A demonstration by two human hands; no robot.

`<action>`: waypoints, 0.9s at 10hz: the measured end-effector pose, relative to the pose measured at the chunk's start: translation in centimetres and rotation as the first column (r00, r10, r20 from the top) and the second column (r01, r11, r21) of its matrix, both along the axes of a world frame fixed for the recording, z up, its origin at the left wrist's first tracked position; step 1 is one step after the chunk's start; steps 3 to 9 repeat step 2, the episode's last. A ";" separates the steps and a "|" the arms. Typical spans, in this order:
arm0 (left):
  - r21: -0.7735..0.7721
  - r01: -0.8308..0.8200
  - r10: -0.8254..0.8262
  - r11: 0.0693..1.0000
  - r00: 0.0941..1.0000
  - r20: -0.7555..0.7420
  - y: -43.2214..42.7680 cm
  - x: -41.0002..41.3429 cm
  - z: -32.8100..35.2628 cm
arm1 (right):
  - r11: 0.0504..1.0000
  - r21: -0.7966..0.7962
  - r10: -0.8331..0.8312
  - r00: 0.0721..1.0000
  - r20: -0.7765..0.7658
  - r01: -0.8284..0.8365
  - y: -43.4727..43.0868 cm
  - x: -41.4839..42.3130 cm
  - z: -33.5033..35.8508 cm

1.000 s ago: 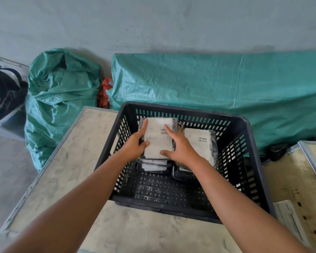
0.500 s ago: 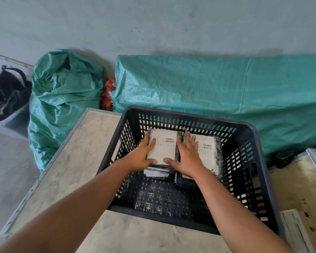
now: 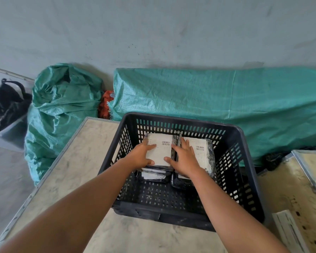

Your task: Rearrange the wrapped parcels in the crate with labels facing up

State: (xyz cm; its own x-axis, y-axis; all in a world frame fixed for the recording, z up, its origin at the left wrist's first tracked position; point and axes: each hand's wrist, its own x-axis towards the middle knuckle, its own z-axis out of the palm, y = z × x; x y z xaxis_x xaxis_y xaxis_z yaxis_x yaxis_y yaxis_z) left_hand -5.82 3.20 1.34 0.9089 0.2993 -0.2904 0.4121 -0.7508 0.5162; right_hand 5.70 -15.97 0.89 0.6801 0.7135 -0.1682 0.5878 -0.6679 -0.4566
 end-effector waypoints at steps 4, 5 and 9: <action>-0.108 0.038 -0.025 0.993 0.992 0.120 -5.6 -1.8 6.2 | 0.896 0.408 -0.097 0.975 -0.199 0.173 -2.6 -1.0 6.8; -0.108 0.038 -0.025 0.993 0.992 0.120 -5.6 -1.8 6.2 | 0.896 0.408 -0.097 0.975 -0.199 0.173 -2.6 -1.0 6.8; -0.108 0.038 -0.025 0.993 0.992 0.120 -5.6 -1.8 6.2 | 0.896 0.408 -0.097 0.975 -0.199 0.173 -2.6 -1.0 6.8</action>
